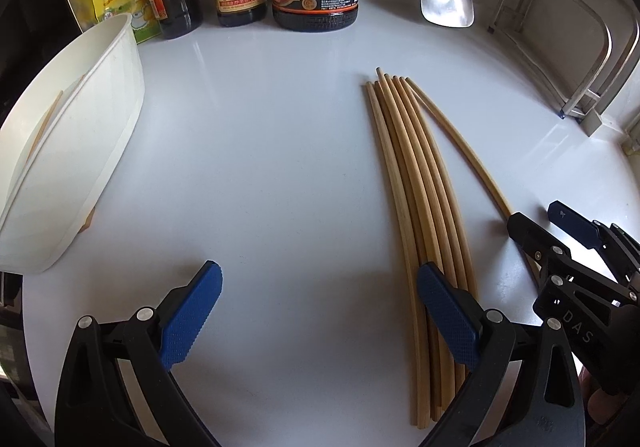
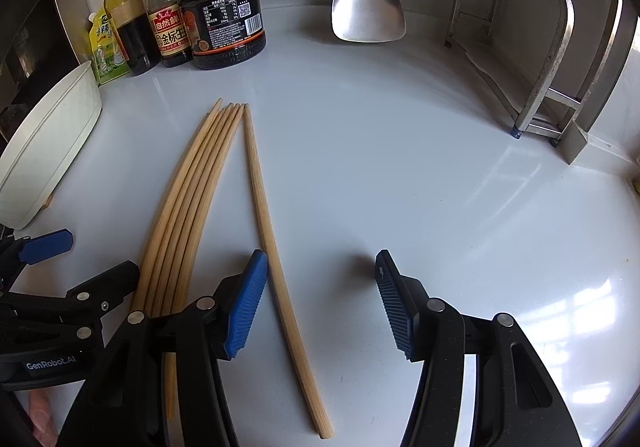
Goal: Organize utensils
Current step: 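Close the right tool on one wooden chopstick while the left tool grasps another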
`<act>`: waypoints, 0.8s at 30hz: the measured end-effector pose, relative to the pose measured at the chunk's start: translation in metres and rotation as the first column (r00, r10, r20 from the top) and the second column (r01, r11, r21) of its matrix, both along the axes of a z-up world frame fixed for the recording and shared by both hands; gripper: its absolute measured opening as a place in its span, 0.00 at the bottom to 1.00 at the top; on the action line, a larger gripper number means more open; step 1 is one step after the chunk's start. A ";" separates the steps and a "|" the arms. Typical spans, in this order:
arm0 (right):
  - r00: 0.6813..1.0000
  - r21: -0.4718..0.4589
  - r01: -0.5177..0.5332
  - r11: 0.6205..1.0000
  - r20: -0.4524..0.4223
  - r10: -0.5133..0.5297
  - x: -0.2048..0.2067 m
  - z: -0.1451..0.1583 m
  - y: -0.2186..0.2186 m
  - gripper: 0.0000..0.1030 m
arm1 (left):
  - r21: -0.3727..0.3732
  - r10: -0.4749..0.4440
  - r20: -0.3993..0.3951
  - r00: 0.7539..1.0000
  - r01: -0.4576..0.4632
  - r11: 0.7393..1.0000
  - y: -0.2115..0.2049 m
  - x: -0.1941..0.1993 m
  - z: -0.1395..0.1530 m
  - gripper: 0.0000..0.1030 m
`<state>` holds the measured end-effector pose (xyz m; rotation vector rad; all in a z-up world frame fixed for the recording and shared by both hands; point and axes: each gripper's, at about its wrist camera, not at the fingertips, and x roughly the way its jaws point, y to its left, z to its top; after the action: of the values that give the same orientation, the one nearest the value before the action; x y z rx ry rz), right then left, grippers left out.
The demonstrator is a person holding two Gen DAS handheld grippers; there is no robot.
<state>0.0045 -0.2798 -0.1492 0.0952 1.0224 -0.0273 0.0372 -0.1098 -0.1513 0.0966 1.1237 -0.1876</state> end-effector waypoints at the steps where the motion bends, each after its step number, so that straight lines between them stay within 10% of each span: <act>1: 1.000 -0.001 -0.001 1.000 0.000 0.001 0.000 0.000 0.000 0.52 | 0.002 0.002 0.003 1.000 -0.002 1.000 0.000 0.000 0.000 0.94; 18: 0.998 -0.026 -0.060 0.998 0.029 0.061 0.014 -0.001 0.013 0.52 | 0.020 0.073 0.031 0.997 -0.074 0.997 0.010 0.013 -0.006 0.93; 24: 0.994 -0.026 -0.104 0.994 0.035 0.105 0.020 0.001 0.023 0.43 | 0.014 0.034 0.056 0.998 -0.035 0.999 0.003 0.014 0.000 0.68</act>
<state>0.0248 -0.2569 -0.1487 0.0203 0.9891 0.0570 0.0508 -0.1067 -0.1516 0.0950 1.0708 -0.1455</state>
